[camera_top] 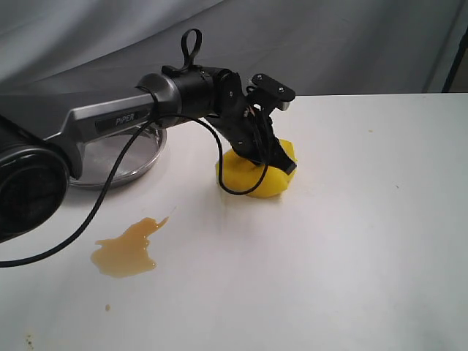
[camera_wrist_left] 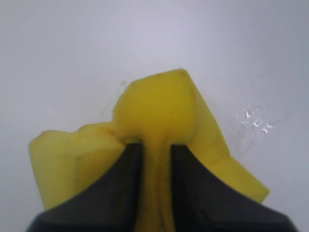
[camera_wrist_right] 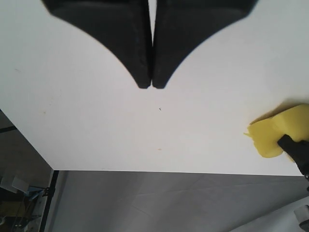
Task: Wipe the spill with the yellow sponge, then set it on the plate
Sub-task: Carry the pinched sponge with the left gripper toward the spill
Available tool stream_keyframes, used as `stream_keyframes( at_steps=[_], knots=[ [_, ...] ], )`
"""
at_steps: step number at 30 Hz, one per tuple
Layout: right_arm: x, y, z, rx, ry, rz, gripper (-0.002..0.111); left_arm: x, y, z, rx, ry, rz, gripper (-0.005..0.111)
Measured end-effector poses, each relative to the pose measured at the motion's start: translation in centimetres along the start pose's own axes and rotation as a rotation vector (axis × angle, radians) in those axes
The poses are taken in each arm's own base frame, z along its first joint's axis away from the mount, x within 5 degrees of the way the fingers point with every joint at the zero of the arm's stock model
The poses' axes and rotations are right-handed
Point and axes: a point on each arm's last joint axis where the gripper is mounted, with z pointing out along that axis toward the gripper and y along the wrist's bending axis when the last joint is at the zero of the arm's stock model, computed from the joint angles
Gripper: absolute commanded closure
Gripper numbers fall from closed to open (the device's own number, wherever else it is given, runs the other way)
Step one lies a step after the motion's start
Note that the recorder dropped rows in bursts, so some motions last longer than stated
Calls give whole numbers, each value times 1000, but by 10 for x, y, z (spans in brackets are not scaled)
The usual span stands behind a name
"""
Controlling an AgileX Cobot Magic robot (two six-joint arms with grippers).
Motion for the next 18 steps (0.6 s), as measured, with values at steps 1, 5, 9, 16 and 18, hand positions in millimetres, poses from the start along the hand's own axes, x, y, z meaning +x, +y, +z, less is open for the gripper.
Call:
stream_keyframes(
  at_steps=[1, 5, 9, 16, 18],
  knots=[
    [0, 0, 0, 0, 0, 0, 108, 0, 0, -2, 1, 9, 5, 107],
    [0, 0, 0, 0, 0, 0, 108, -1, -1, -15, -1, 48, 32, 107],
    [0, 0, 0, 0, 0, 0, 108, -8, 0, -34, -26, 42, 65, 107],
    [0, 0, 0, 0, 0, 0, 108, -20, 1, -68, -64, 21, 107, 107],
    [0, 0, 0, 0, 0, 0, 108, -21, 1, -73, -66, 19, 110, 107]
  ],
)
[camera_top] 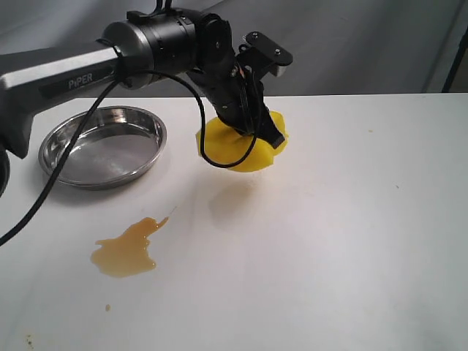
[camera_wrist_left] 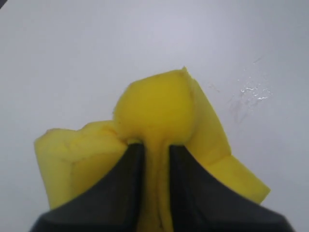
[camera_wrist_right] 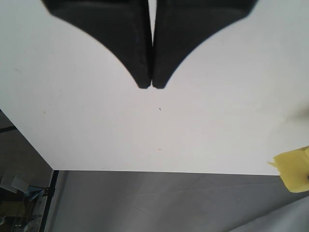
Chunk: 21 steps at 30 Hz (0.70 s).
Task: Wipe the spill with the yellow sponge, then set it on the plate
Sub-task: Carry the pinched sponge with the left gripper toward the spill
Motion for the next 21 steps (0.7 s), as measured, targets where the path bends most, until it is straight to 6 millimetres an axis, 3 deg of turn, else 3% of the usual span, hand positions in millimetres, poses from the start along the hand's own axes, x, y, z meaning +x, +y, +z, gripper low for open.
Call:
stream_keyframes(
  at_steps=[7, 16, 21],
  knots=[
    [0, 0, 0, 0, 0, 0, 108, 1, 0, 4, -2, -3, -1, 107],
    [0, 0, 0, 0, 0, 0, 108, 25, -3, 66, 14, 61, -9, 107],
    [0, 0, 0, 0, 0, 0, 108, 27, -4, 67, 23, 82, -9, 107]
  ],
)
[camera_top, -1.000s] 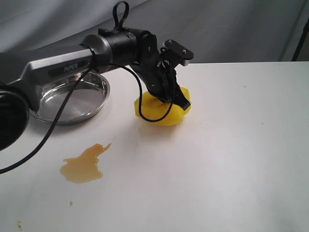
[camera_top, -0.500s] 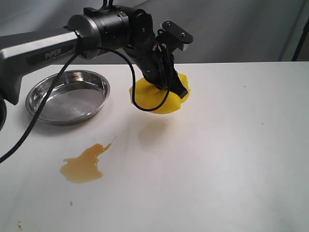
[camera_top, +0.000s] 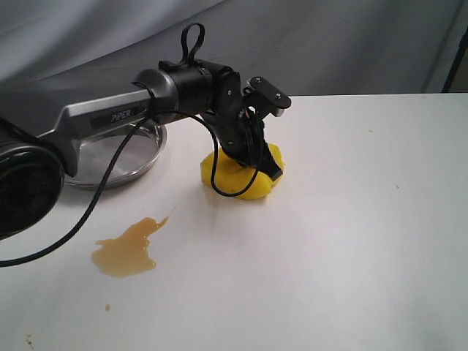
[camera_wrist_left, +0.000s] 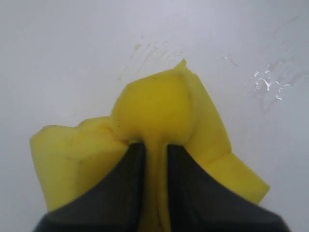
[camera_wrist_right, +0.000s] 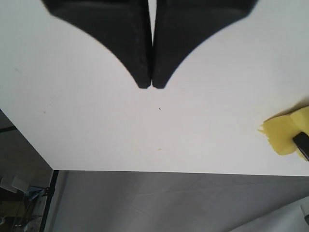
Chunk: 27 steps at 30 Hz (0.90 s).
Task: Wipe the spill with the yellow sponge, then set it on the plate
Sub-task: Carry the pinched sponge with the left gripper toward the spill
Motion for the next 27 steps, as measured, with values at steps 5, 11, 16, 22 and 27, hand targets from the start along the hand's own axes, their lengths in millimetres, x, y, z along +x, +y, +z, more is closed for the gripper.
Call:
stream_keyframes(
  at_steps=[5, 11, 16, 22, 27],
  knots=[
    [0, 0, 0, 0, 0, 0, 108, 5, -1, -1, 15, 53, 6, 107],
    [0, 0, 0, 0, 0, 0, 108, 12, -4, -12, 36, 120, 20, 107],
    [0, 0, 0, 0, 0, 0, 108, 35, -10, -45, 32, 225, 66, 107],
    [0, 0, 0, 0, 0, 0, 108, 58, -13, -72, -34, 227, 129, 107],
    [0, 0, 0, 0, 0, 0, 108, 90, -6, -61, -57, 262, 106, 107]
  ],
)
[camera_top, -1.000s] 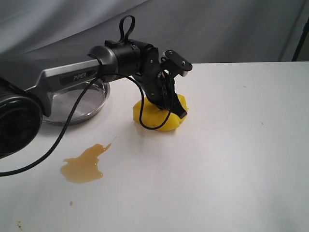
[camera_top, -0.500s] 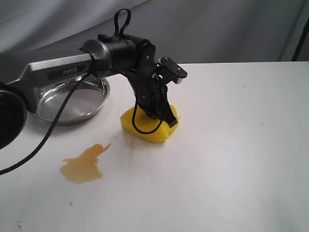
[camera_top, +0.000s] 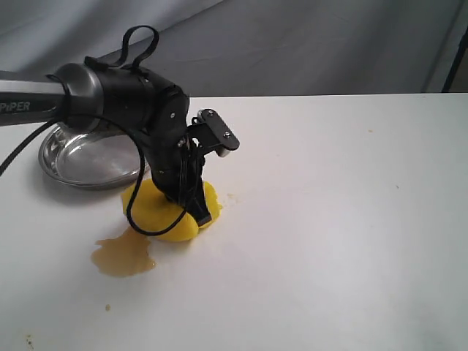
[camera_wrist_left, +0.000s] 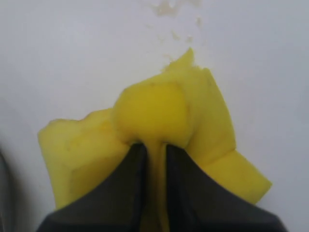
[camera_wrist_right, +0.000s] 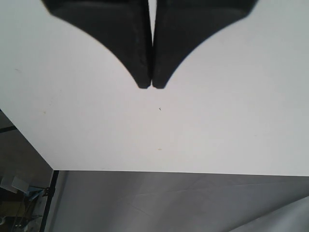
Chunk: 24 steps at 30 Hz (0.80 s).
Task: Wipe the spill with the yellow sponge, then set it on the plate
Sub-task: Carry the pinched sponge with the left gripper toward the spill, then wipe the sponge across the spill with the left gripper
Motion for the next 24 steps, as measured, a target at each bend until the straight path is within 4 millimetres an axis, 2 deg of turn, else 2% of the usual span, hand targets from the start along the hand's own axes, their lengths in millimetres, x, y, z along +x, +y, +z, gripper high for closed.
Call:
stream_keyframes(
  at_steps=[5, 10, 18, 24],
  knots=[
    [0, 0, 0, 0, 0, 0, 108, 21, 5, 13, -17, -66, -65, 107],
    [0, 0, 0, 0, 0, 0, 108, 32, -2, 19, -18, -91, -68, 107],
    [0, 0, 0, 0, 0, 0, 108, 47, -10, 15, -25, -160, -140, 107],
    [0, 0, 0, 0, 0, 0, 108, 61, -16, 3, -17, -178, -174, 107]
  ],
)
